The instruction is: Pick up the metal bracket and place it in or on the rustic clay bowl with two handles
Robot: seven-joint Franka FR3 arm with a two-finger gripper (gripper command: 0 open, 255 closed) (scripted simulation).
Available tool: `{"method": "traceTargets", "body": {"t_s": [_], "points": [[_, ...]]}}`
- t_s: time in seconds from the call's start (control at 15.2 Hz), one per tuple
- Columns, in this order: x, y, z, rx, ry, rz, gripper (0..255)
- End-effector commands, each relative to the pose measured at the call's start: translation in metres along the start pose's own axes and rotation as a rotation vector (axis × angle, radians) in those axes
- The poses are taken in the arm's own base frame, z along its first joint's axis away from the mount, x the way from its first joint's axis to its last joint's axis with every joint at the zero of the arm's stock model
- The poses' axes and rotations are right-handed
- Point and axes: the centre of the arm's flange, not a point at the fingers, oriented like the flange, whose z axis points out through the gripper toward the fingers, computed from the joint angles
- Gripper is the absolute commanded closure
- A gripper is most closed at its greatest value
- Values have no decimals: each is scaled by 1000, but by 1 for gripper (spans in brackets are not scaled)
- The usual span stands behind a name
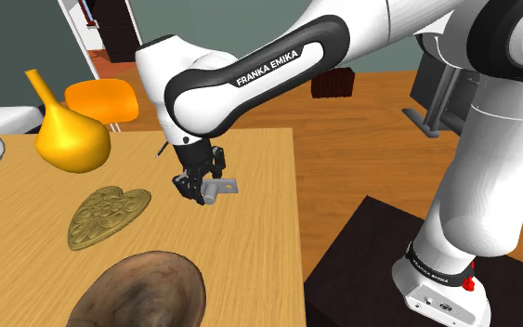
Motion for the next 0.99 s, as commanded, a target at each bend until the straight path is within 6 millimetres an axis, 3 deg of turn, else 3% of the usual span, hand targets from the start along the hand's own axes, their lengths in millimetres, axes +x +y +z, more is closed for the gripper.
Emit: {"method": "traceTargets", "body": {"t_s": [0.0, 0.46, 0.92], "points": [[0, 0, 0, 0, 0, 0, 255], [0, 0, 0, 0, 0, 0, 255], [-1, 2, -37, 0, 0, 0, 255]]}}
